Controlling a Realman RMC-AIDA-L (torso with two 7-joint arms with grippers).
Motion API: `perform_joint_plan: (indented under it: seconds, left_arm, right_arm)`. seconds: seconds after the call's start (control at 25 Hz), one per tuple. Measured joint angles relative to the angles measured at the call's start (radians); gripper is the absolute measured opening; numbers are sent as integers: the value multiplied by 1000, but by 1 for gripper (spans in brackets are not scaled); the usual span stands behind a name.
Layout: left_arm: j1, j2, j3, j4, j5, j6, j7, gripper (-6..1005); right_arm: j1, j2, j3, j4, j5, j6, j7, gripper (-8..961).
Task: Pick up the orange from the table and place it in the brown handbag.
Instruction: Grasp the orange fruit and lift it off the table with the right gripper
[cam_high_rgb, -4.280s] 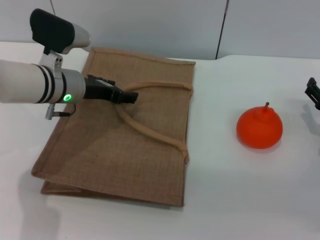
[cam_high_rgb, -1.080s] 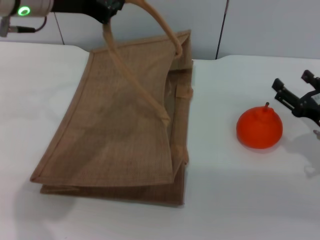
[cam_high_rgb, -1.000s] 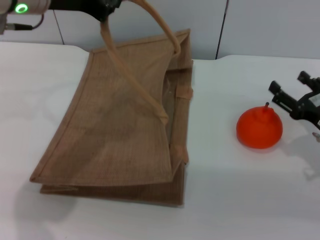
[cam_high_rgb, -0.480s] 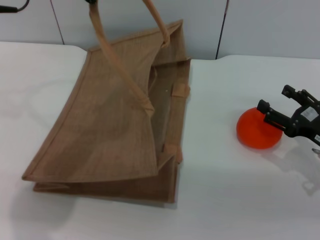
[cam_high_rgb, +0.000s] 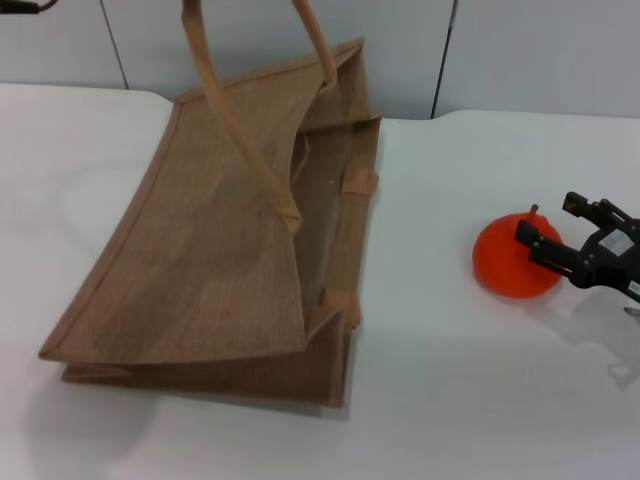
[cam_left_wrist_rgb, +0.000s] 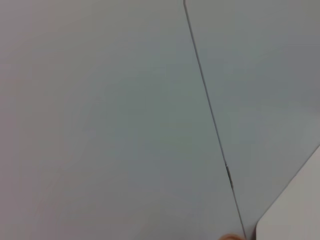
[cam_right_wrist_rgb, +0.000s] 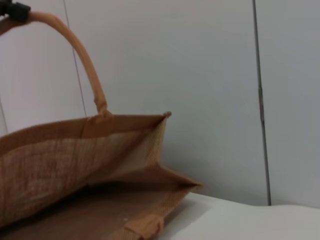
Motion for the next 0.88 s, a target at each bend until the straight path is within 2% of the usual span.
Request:
perform_joint_plan:
  seconds: [0.28, 0.64, 0.88]
  left_arm:
    - [-4, -1, 1, 16, 9, 0, 1, 120]
    - [-5, -2, -1, 25, 9, 0, 1, 119]
    - [-5, -2, -2, 27, 9, 0, 1, 119]
  right_arm:
    - [28, -2, -65, 2, -1, -71, 67, 896]
    - [31, 2, -75, 9, 5, -91, 73, 894]
    - [38, 12, -75, 13, 11, -157, 73, 894]
